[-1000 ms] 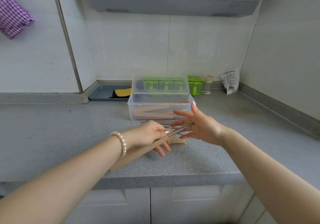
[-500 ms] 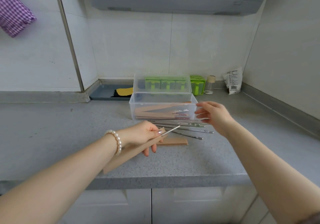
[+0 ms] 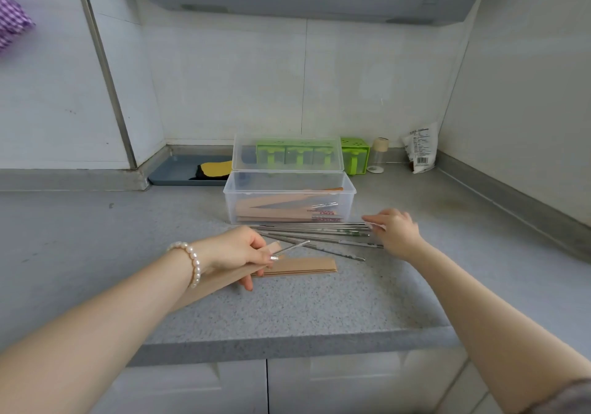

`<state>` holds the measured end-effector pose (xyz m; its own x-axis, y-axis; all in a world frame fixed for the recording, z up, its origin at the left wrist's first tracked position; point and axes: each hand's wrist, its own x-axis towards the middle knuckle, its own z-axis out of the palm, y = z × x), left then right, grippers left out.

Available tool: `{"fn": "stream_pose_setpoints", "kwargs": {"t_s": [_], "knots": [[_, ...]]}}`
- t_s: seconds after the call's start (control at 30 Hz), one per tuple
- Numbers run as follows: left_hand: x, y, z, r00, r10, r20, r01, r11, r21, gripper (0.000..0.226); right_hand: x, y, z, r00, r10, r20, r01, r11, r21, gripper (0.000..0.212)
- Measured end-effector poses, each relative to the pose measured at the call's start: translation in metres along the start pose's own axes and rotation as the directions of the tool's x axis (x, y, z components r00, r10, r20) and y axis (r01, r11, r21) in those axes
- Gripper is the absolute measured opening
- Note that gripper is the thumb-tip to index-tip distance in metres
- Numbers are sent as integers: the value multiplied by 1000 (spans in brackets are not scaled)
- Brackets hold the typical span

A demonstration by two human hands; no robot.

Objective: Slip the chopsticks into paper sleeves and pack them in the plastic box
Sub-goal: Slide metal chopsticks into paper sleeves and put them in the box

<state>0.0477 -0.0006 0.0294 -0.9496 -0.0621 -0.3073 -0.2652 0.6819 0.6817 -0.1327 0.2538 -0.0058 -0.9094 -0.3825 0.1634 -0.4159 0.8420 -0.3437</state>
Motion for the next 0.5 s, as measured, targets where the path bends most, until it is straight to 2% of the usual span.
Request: {"fn": "stream_pose_setpoints", "kwargs": {"t_s": [0.07, 0.17, 0.27, 0.4, 0.5], "knots": [[2, 0, 2, 1000, 9, 9, -9, 1000, 0, 18, 0, -6, 5, 990, -29, 136, 52, 985, -167, 40], [4, 1, 3, 1000, 20, 16, -20, 1000, -11, 19, -3, -11, 12, 975, -27, 222, 86, 962, -257, 42], [5, 2, 4, 999, 24, 25, -23, 999, -25, 18, -1, -7, 8, 987, -20, 161, 49, 983, -179, 38], [5, 0, 4, 999, 19, 29, -18, 999, -35, 17, 7, 0, 3, 999, -1, -34, 0, 999, -33, 25], [6, 0, 6, 999, 9, 30, -7, 997, -71, 15, 15, 1, 5, 999, 29, -30, -29, 999, -15, 23]]}}
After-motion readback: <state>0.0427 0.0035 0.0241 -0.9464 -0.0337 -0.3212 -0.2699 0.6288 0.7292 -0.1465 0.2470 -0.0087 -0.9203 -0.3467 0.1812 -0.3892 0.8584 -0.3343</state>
